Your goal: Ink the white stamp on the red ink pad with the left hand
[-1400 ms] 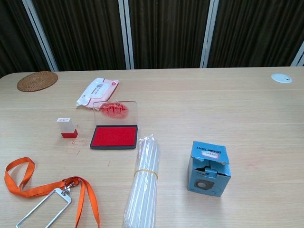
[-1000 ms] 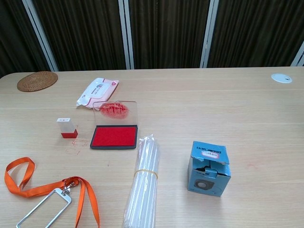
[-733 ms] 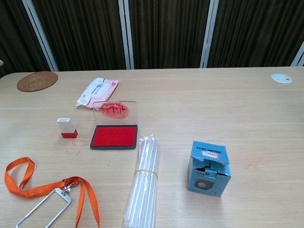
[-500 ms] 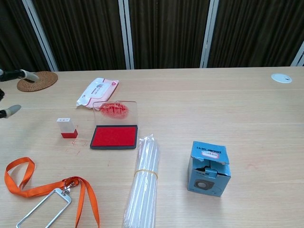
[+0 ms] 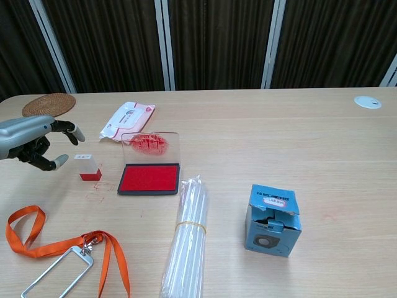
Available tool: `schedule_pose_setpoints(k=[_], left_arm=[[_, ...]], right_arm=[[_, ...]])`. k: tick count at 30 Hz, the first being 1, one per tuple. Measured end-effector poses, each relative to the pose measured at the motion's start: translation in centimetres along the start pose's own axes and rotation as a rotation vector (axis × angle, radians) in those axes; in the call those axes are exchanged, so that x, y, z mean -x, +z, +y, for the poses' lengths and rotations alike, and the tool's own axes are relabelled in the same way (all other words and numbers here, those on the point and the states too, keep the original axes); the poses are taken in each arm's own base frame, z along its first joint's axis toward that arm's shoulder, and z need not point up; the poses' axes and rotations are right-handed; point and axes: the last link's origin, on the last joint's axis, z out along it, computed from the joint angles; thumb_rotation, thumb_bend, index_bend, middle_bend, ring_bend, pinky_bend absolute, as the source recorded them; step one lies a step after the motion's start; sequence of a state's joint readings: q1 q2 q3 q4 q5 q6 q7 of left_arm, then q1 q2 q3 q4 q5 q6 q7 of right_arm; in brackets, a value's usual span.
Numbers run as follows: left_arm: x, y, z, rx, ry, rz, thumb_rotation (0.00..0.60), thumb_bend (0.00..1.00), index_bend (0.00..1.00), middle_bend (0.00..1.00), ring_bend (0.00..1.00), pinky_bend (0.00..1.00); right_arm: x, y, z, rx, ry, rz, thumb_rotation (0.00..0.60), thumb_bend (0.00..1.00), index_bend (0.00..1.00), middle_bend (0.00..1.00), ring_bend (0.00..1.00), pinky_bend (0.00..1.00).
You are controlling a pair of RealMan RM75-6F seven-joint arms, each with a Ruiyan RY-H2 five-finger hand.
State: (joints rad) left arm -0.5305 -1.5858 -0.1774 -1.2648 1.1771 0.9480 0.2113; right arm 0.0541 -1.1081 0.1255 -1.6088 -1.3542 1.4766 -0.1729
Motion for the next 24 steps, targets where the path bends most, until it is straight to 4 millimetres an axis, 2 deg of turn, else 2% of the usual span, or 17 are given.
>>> schedule_pose_setpoints(k=[8, 17, 24], left_arm=[[0.6, 0.6, 0.8, 0.009, 0.005, 0.002, 0.6, 0.44, 0.26, 0.3, 0.8, 0.78], [1.1, 1.0, 1.1, 0.008, 0.046, 0.001, 0.6, 0.32, 0.28, 0.36, 0.8, 0.78], [1.4, 1.5, 1.1, 0.001, 0.054, -0.006, 0.6, 0.33, 0.31, 0.37, 0.8, 0.78]], right_arm=[[0.2, 0.2, -0.1, 0.001, 0.02, -0.006, 0.6, 0.0, 0.0, 0.0, 0.0, 0.0], [0.5, 0.3, -0.3, 0.0, 0.015, -0.014, 0.6, 0.0, 0.0, 0.0, 0.0, 0.0], [0.7, 0.5, -0.1, 0.014, 0.009, -0.02, 0.6, 0.0, 0.0, 0.0, 0.0, 0.0]])
